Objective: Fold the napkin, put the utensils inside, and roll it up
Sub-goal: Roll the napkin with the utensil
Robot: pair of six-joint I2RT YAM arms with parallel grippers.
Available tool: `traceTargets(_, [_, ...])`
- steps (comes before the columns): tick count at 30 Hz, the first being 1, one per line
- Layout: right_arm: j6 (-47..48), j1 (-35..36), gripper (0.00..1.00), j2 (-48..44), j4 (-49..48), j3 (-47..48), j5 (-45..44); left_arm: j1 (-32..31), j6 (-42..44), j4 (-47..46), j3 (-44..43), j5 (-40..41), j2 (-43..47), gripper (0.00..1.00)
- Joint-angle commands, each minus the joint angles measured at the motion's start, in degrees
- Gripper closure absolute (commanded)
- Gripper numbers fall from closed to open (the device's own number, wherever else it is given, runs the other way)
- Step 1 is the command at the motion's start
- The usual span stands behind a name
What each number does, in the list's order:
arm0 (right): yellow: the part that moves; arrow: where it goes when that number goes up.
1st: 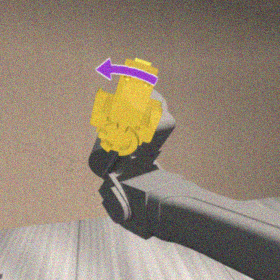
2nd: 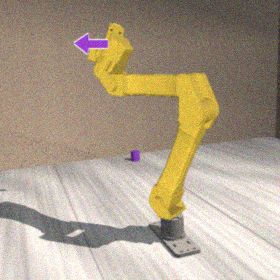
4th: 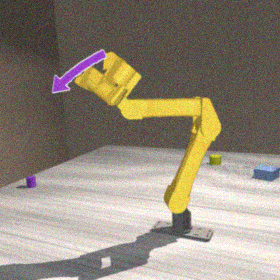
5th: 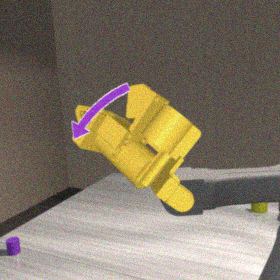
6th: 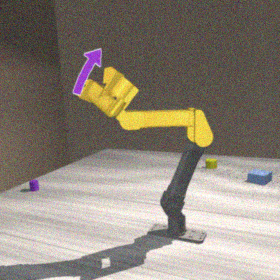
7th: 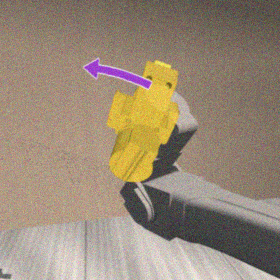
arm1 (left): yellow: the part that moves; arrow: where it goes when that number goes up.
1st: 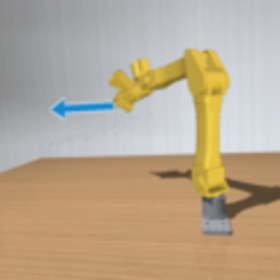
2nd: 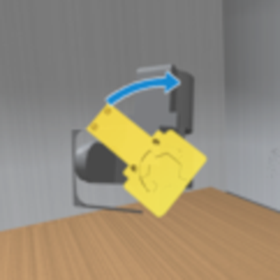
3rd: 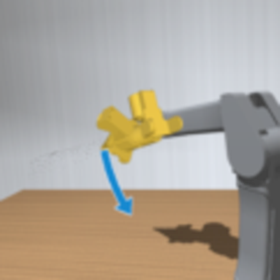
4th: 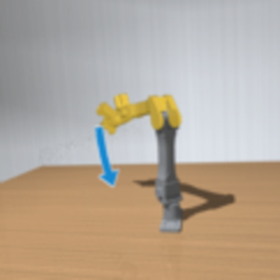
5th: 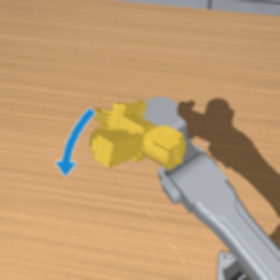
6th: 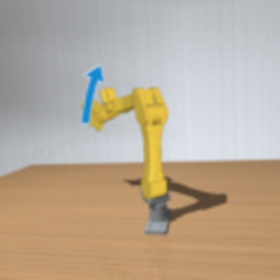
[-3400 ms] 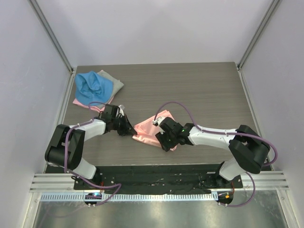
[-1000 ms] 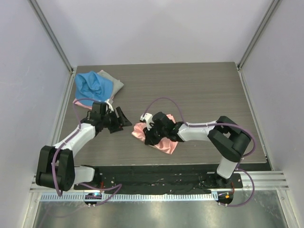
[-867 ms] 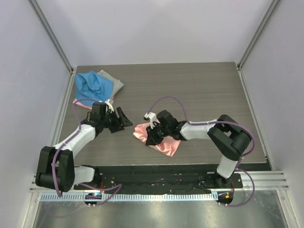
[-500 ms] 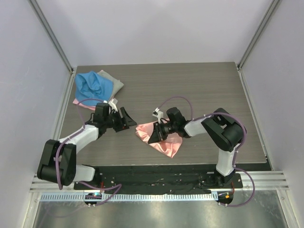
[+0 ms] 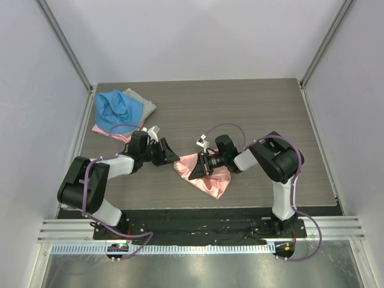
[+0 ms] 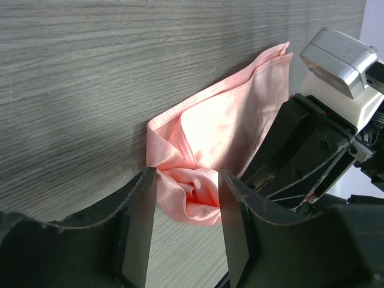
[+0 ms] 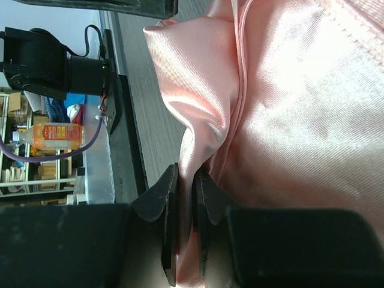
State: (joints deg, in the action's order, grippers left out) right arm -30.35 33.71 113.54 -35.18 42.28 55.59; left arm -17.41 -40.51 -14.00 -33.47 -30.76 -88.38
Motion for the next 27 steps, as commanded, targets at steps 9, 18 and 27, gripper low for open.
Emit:
traceTargets(9, [0.6, -1.7, 0.83, 3.5, 1.8, -0.6, -3.8, -1.3, -0.3, -8.0, 1.7, -1.5, -1.3, 0.42])
traceTargets(18, [1.5, -1.7, 0.83, 3.5, 3.4, -0.3, -3.9, -1.3, -0.3, -7.6, 5.6, 2.6, 4.7, 0.35])
traceTargets(27, [2.1, -1.7, 0.83, 3.0, 4.4, -0.3, -4.3, -1.3, -0.3, -9.9, 6.1, 1.6, 1.9, 0.39])
